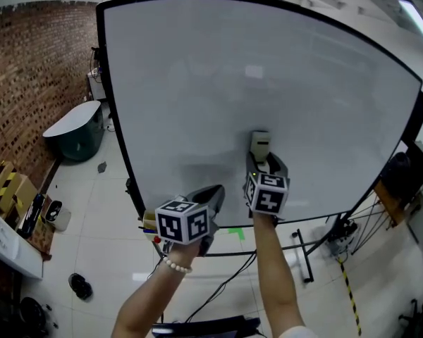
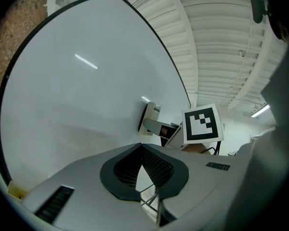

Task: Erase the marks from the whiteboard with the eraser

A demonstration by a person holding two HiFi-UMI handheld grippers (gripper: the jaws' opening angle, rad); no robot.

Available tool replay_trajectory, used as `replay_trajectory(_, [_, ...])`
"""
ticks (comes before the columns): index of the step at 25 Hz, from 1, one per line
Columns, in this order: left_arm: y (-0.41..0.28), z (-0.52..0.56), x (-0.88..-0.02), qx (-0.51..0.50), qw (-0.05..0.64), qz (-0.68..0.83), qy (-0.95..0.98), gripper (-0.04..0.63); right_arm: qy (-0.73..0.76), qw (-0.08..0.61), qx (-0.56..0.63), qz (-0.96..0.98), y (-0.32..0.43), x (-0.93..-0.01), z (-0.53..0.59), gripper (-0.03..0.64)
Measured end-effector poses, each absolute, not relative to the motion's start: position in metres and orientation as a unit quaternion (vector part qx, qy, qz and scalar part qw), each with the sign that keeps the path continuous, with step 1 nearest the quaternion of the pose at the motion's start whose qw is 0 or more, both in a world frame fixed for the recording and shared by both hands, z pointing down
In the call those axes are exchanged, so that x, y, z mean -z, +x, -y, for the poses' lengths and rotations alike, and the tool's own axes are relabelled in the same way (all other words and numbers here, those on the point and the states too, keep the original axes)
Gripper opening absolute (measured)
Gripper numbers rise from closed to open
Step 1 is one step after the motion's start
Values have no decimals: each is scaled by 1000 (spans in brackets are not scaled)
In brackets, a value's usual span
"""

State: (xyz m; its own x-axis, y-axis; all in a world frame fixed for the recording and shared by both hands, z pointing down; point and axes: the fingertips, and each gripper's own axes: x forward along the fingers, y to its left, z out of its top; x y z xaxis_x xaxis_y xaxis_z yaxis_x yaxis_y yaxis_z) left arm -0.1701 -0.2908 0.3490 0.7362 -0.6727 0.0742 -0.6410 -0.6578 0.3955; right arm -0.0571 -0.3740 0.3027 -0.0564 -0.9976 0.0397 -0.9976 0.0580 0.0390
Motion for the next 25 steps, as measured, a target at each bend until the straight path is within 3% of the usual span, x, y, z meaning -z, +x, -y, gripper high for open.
replay_trajectory(25, [-413, 274, -356, 61, 215, 413, 883, -12, 669, 29, -7, 742, -315, -312, 376, 253])
